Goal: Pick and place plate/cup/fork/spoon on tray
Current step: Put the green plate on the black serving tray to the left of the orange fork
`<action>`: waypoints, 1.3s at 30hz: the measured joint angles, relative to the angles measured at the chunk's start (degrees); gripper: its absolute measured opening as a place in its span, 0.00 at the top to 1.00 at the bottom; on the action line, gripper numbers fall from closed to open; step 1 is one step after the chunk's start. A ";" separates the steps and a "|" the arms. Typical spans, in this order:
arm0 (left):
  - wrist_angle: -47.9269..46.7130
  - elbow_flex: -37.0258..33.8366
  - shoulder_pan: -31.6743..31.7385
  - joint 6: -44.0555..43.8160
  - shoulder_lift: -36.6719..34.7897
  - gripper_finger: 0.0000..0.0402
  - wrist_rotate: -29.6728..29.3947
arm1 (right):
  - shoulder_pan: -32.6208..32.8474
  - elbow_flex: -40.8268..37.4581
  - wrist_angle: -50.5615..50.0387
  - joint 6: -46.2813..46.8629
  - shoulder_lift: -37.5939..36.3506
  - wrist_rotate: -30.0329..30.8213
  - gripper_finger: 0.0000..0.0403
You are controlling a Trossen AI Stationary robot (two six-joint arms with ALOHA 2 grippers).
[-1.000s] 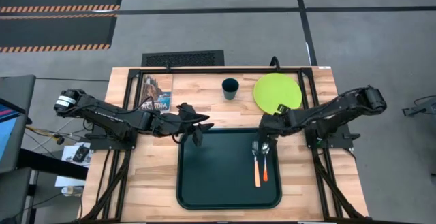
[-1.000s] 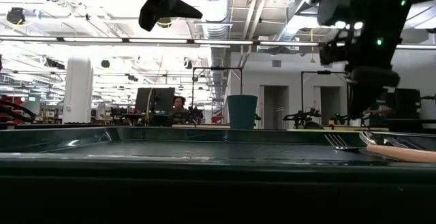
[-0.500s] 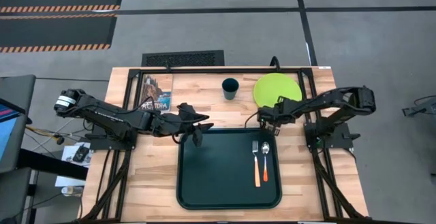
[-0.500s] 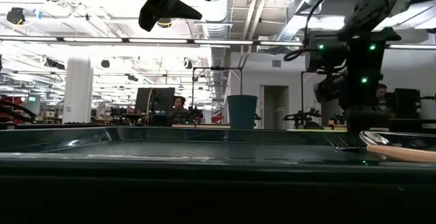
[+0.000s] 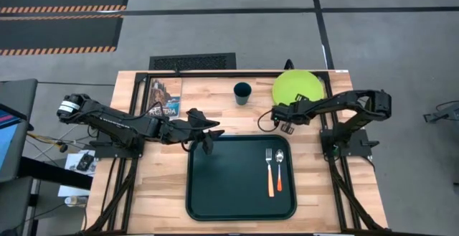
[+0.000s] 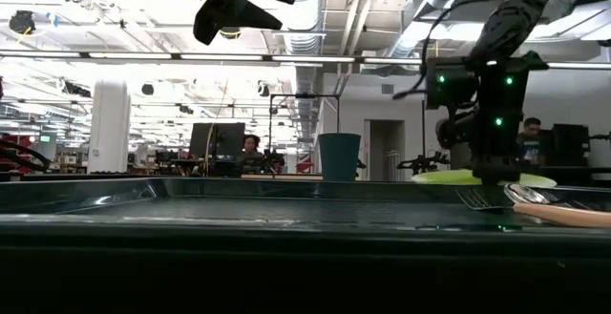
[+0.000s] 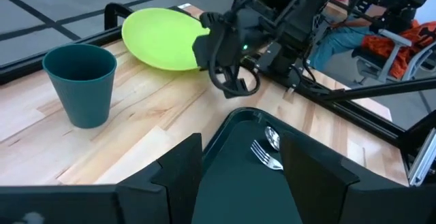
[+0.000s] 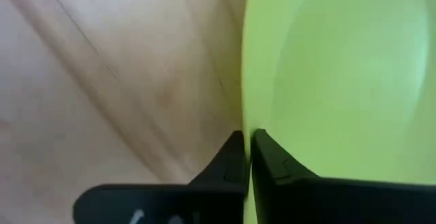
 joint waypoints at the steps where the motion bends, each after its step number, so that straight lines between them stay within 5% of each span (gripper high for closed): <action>1: -0.01 0.00 0.00 0.00 0.00 0.54 -0.08 | 0.23 0.58 -0.87 0.36 -0.60 -0.05 0.98; 6: -0.04 0.00 0.00 0.00 0.00 0.54 -0.16 | 3.93 5.40 -5.82 2.08 -5.41 -0.36 0.99; 16: -0.14 0.00 0.00 0.47 0.00 0.54 -0.16 | 13.58 19.29 -23.32 12.04 -17.18 9.72 1.00; 22: 0.07 0.00 -0.28 0.46 0.00 0.54 0.98 | 29.86 24.92 -12.59 -1.65 -19.49 8.11 1.00; 32: -0.09 0.01 -0.41 -0.87 -5.12 0.54 6.53 | 50.26 30.26 -13.47 -0.33 -5.89 0.47 1.00; 39: -0.10 0.02 -0.46 1.90 -10.40 0.54 4.48 | 58.68 37.18 -13.97 -18.96 8.59 3.21 1.00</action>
